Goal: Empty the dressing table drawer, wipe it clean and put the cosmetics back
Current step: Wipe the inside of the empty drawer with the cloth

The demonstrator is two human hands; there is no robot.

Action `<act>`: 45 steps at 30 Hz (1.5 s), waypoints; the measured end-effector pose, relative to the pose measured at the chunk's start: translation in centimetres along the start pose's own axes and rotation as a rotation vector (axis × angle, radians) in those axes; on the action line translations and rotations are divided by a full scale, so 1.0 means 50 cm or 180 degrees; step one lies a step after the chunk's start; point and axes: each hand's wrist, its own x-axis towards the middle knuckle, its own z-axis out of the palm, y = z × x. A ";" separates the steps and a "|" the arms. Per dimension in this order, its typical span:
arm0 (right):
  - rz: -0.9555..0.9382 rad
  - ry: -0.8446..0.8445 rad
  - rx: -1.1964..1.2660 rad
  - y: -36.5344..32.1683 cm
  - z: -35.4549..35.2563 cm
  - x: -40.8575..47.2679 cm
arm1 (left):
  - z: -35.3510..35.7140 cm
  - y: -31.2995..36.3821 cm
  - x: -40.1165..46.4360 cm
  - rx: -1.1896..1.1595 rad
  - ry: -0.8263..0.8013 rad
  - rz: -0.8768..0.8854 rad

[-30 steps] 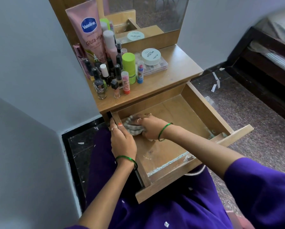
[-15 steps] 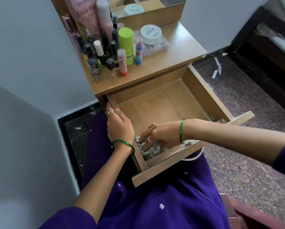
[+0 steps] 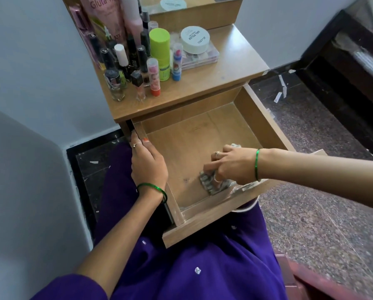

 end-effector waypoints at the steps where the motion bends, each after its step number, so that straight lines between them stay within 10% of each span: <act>1: 0.0039 -0.0099 -0.0092 0.007 0.001 -0.009 | 0.000 0.000 0.000 0.0004 0.0007 0.0016; 6: 0.0556 -0.0668 -0.0441 0.046 -0.017 -0.046 | 0.002 -0.002 0.005 -0.0004 -0.0001 0.0029; 12: 0.0733 0.0531 0.1462 0.084 -0.085 -0.044 | -0.001 -0.002 0.004 -0.0072 -0.0007 0.0005; 18: -0.0155 0.0129 0.2840 0.029 -0.119 0.031 | -0.005 0.001 0.004 -0.0074 -0.0007 -0.0033; 41: 0.0938 -0.1258 0.1374 0.107 -0.034 -0.024 | -0.001 0.000 -0.002 -0.0056 0.0014 -0.0024; 45: 0.1041 -0.0697 0.1231 0.125 -0.125 -0.036 | -0.003 0.004 -0.001 -0.0124 0.0025 -0.0033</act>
